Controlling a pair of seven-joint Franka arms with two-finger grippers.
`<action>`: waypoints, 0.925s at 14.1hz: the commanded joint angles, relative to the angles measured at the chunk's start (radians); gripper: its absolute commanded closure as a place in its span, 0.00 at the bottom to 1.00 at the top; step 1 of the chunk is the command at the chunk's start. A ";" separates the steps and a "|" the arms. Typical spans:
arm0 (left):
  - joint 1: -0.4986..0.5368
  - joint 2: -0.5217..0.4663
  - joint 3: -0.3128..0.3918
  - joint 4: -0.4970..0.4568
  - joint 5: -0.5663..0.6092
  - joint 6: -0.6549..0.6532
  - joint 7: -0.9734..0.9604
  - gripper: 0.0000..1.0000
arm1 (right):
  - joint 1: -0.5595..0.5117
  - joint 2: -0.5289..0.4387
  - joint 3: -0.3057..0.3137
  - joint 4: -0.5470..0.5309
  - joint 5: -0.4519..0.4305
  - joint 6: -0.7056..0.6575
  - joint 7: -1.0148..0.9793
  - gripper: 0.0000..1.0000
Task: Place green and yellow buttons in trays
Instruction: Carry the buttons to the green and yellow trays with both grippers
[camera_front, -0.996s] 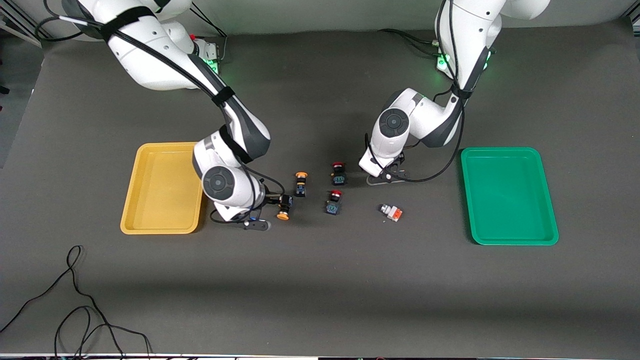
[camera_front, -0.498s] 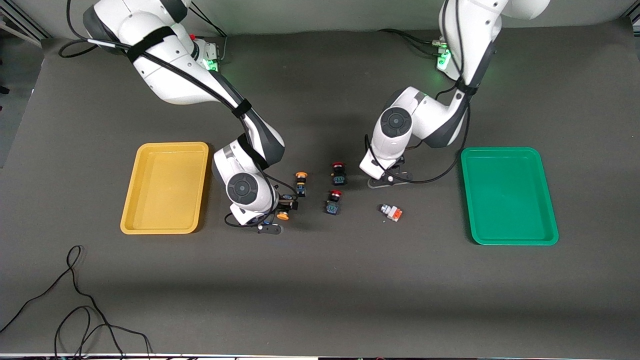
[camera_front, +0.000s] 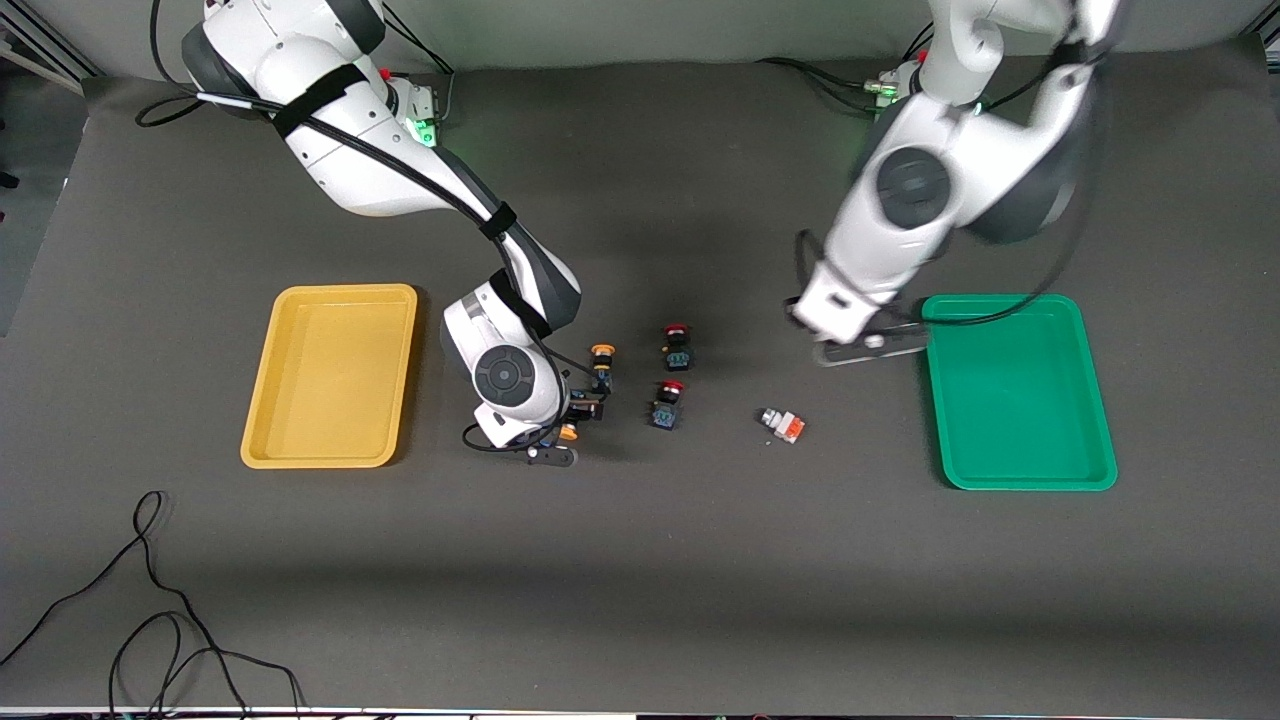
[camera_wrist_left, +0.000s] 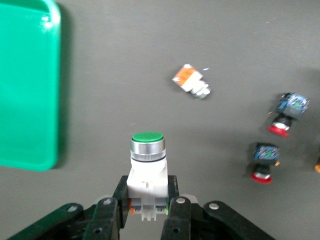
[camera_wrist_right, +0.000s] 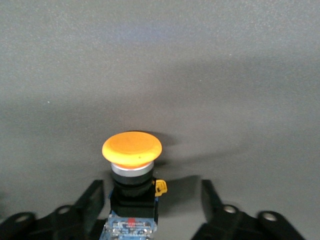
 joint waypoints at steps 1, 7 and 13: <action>0.185 -0.067 0.000 -0.021 -0.028 -0.119 0.259 1.00 | 0.015 0.013 -0.011 0.023 -0.024 0.000 0.033 1.00; 0.435 0.023 0.000 -0.065 0.036 0.034 0.547 1.00 | -0.039 -0.090 -0.010 0.016 -0.019 -0.053 0.018 1.00; 0.440 0.290 0.001 -0.129 0.114 0.400 0.549 1.00 | -0.163 -0.387 -0.007 -0.121 0.039 -0.286 -0.138 1.00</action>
